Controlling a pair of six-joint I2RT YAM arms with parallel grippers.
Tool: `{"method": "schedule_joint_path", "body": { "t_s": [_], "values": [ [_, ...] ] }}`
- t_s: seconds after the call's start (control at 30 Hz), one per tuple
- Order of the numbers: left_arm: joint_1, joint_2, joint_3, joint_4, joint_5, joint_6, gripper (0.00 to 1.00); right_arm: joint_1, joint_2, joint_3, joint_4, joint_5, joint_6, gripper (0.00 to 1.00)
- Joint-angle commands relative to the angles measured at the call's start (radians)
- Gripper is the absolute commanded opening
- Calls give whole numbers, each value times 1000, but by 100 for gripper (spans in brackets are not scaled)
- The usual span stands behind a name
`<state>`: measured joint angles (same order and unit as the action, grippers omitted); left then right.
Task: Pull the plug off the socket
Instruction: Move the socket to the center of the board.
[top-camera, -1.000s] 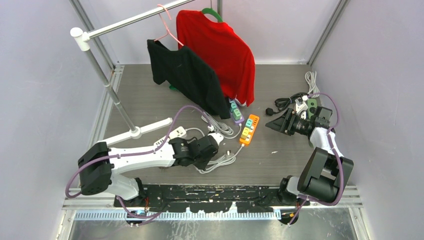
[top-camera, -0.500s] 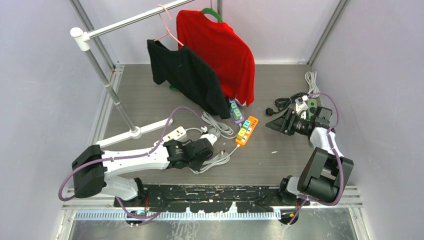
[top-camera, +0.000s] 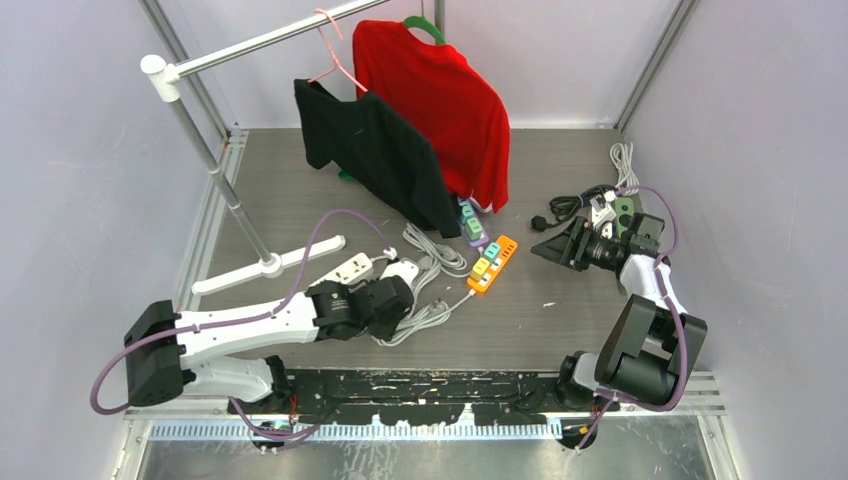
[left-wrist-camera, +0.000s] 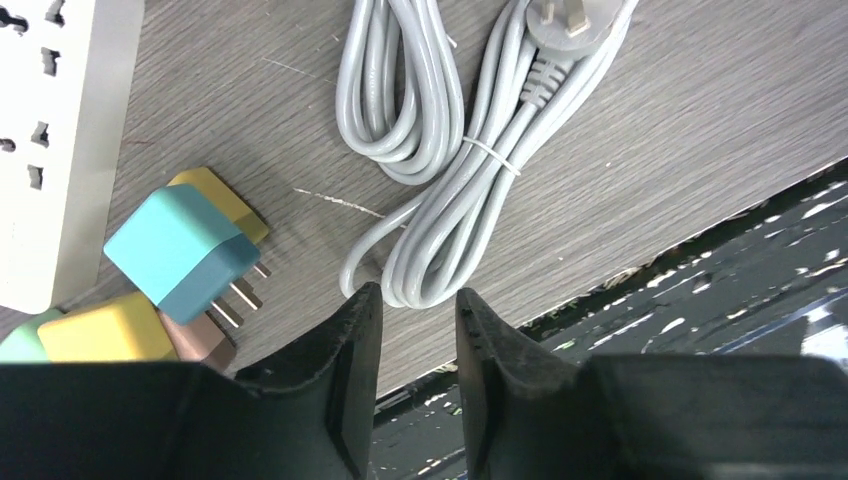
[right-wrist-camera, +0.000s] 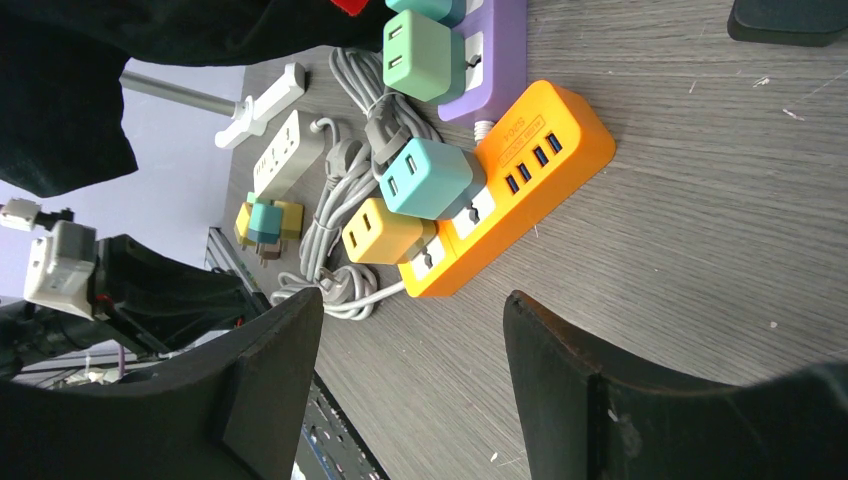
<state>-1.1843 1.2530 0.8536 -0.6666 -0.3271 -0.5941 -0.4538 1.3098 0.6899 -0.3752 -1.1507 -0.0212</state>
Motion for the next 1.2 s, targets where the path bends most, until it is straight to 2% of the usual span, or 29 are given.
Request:
{"method": "schedule_joint_path", "body": {
  "t_s": [0.0,0.2,0.43,0.67,0.93,1.17],
  "values": [
    [-1,-72,-1,6,-49,-33,38,-5,2,20,13,-28,-11,72],
    [-2,-131,-1,57,-42,-30,46,-4,4,20,12,-30,-10,72],
    [-1,-212,-16,231,-33,-9,49,-4,8,21,14,-30,-9,72],
    [-1,-232,-54,429,-32,-6,63,-4,7,20,13,-32,-8,72],
    [0,-151,-31,537,-6,-14,71,-4,6,20,15,-30,-8,72],
    [4,5,89,482,34,12,72,-5,6,20,16,-30,-6,72]
  ]
}}
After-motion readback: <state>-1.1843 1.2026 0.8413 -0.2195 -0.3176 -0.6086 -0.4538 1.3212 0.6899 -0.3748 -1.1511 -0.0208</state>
